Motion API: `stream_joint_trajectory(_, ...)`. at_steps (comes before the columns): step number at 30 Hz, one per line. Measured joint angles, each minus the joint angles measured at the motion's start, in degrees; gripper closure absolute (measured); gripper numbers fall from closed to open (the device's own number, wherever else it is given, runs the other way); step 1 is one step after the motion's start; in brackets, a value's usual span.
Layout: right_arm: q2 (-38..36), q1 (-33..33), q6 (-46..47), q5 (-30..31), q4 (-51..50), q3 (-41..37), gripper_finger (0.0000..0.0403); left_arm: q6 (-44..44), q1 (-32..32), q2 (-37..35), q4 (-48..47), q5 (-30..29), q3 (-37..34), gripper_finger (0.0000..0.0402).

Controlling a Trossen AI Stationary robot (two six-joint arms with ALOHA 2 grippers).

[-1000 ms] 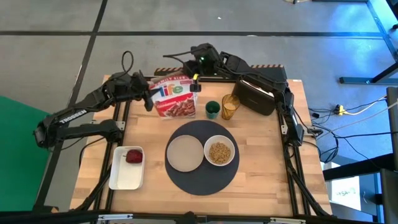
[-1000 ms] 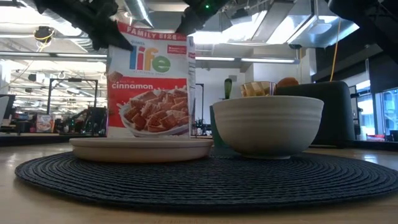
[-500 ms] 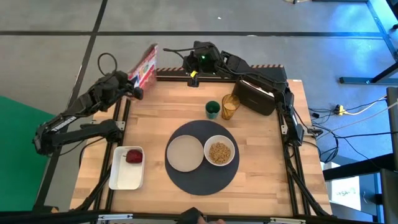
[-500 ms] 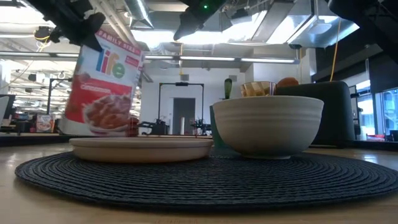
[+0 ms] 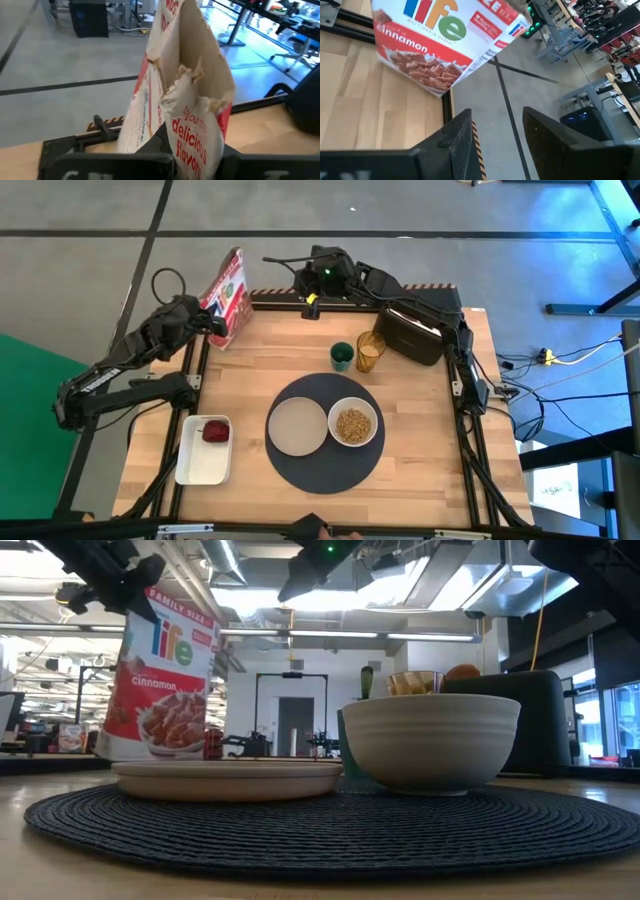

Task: Arrange a breakfast setting
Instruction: Adjust the cereal box

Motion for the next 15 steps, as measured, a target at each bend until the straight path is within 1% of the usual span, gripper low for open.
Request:
stream_joint_trajectory(3, -0.02, 0.00, 0.04, 0.07, -0.67, 0.00, 0.0237, -0.26, 0.00, -0.27, -1.12, -1.18, 0.00, 0.0399)
stream_joint_trajectory(10, -0.02, 0.00, 0.02, 0.35, -1.02, 0.00, 0.0237, -0.71, 0.00, -0.23, -5.48, -1.00, -0.09, 0.0382)
stream_joint_trajectory(13, -0.02, 0.00, 0.02, 0.35, -1.02, 0.00, 0.0237, -0.89, 0.02, -1.07, -5.44, 2.63, 0.02, 0.0387)
stream_joint_trajectory(15, -0.02, 0.00, 0.04, 0.35, -1.04, 0.00, 0.0237, 0.96, 0.02, -1.77, -5.56, 4.26, 0.29, 0.0396)
